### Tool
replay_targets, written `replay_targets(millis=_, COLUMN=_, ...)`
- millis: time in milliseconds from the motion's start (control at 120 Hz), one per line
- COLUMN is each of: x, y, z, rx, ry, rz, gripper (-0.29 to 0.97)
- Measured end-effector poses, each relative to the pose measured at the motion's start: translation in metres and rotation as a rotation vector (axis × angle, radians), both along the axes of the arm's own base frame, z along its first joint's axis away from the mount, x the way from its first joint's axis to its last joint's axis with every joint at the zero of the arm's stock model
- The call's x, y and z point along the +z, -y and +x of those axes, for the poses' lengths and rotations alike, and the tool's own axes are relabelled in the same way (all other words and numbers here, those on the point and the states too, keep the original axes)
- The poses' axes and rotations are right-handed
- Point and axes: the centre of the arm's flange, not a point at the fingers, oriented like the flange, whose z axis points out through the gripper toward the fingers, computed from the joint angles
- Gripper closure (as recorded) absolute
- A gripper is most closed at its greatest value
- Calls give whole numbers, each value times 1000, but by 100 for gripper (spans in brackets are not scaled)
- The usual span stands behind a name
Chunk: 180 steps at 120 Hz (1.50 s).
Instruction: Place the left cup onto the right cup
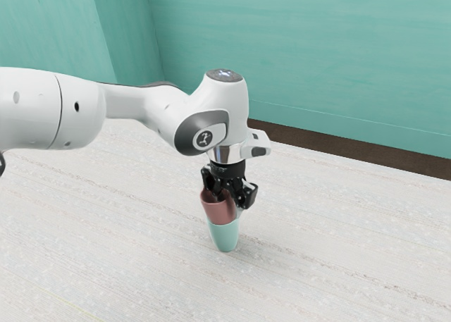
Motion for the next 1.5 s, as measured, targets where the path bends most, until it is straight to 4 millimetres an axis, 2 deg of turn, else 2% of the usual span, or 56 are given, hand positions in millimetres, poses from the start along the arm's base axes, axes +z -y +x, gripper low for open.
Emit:
replay_targets(millis=133, x=-1, y=0, z=0, rx=-2, ry=0, rz=-1, gripper=16)
replay_targets(millis=308, x=-1, y=0, z=1, rx=-4, ry=1, rz=-2, gripper=7)
replay_targets(millis=642, x=-1, y=-1, z=1, rx=-6, ry=2, rz=-2, gripper=1)
replay_targets(millis=908, x=13, y=-9, z=3, rx=-6, ry=21, rz=7, gripper=0)
replay_targets(millis=1308, x=61, y=-16, z=-2, rx=-17, ry=75, rz=26, gripper=0)
replay_targets(millis=1408, x=90, y=-25, z=3, rx=-3, ry=109, rz=28, gripper=0)
replay_targets(millis=1500, x=119, y=-48, z=3, rx=36, ry=131, rz=33, gripper=0)
